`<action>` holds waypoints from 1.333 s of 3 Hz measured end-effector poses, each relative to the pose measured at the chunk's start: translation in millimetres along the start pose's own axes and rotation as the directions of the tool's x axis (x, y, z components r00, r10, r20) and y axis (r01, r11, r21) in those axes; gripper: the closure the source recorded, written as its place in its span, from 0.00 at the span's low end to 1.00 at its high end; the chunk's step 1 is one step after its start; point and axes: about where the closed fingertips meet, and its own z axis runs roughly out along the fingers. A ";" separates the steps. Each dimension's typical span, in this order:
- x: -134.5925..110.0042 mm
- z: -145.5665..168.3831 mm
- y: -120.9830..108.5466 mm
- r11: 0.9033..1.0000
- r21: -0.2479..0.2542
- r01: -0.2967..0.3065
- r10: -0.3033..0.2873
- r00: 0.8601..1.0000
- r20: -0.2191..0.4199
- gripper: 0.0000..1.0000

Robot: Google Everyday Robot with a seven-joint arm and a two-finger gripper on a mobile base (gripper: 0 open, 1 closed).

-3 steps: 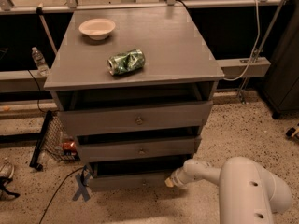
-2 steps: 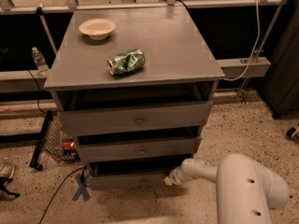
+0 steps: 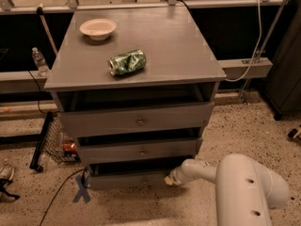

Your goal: Close bottom drawer

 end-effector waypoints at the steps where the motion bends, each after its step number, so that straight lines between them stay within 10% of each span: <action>1: -10.4 9.0 -10.7 1.000 0.011 0.007 -0.007 1.000 0.011 1.00; 4: -24.5 23.7 -24.5 0.999 0.012 0.034 -0.034 0.999 0.009 1.00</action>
Offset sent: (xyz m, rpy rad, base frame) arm 0.0484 -0.0029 -0.0176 -0.0136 -0.0417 0.0000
